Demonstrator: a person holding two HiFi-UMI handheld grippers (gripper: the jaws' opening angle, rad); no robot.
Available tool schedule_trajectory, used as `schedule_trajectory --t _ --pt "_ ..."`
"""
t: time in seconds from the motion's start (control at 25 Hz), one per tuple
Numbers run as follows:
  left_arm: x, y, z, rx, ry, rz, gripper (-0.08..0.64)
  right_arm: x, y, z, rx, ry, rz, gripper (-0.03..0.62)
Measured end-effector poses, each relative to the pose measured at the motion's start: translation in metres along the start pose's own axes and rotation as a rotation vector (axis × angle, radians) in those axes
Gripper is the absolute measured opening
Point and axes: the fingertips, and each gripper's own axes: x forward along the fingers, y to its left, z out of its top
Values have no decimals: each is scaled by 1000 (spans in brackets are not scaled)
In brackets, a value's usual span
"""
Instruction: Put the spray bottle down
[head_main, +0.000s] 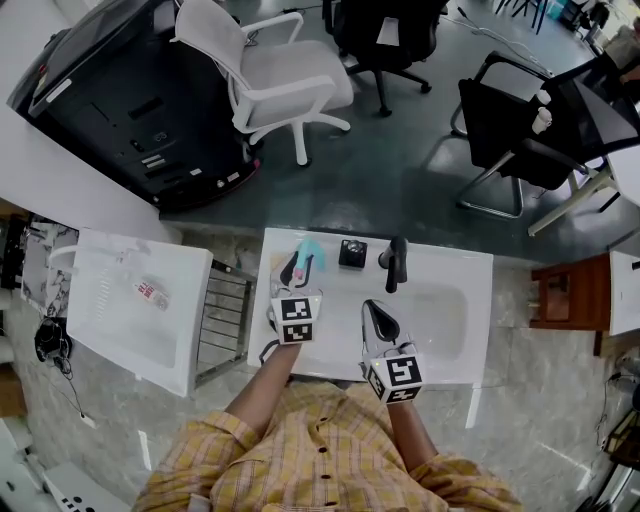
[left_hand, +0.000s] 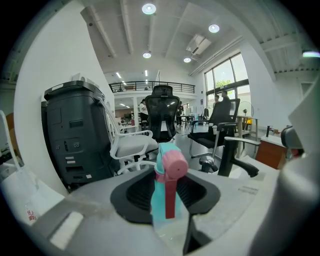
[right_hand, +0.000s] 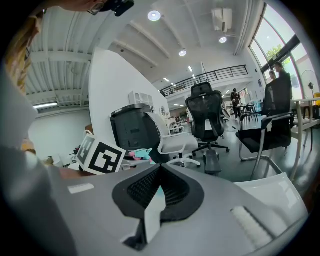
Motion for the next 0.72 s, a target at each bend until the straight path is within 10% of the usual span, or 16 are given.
schedule_trajectory --t 0.72 --pt "24 0 -11 -39 40 -30 138 2 -11 -2 20 19 -25 2"
